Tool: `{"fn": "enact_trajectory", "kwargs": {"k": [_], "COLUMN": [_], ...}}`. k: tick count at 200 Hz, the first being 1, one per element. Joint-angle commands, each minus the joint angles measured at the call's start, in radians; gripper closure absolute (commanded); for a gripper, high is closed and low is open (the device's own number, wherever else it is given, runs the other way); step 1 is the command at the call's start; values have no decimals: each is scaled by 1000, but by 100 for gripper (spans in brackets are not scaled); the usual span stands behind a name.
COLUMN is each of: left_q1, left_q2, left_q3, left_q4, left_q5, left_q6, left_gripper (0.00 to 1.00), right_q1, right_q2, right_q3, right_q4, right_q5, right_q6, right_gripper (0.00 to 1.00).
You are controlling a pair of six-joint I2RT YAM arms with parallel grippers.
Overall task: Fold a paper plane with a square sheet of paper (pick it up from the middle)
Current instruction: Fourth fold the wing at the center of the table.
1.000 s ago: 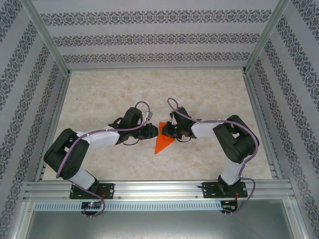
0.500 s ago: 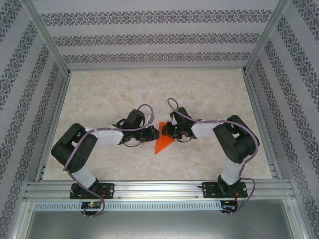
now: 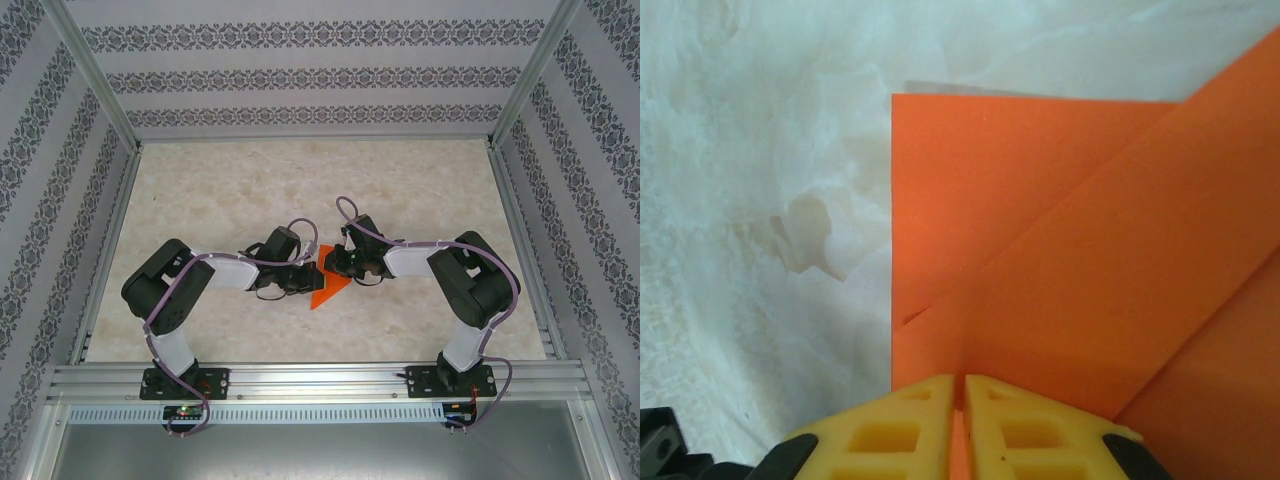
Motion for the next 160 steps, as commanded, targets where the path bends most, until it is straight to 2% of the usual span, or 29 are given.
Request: {"fn": "enact_trajectory", "kwargs": {"k": [1, 54, 103, 136, 160], "left_q1": [-21, -26, -25, -27, -25], "left_q2": [9, 19, 33, 42, 38], "left_q3": [-3, -79, -78, -59, -57], "left_q4": [-71, -90, -75, -84, -97], "left_q5": [-52, -91, -100, -97, -101], "left_q6": [55, 87, 83, 89, 100], "left_gripper": [92, 95, 97, 97, 98], "right_q1": [12, 11, 18, 29, 25], "right_q2": [30, -24, -111, -63, -26], "right_q3": [-34, 12, 13, -23, -24], "right_q4": [-91, -107, -117, -38, -32], "right_q5": [50, 33, 25, 2, 41], "right_q6": [7, 23, 40, 76, 72], "right_gripper": [87, 85, 86, 89, 90]}}
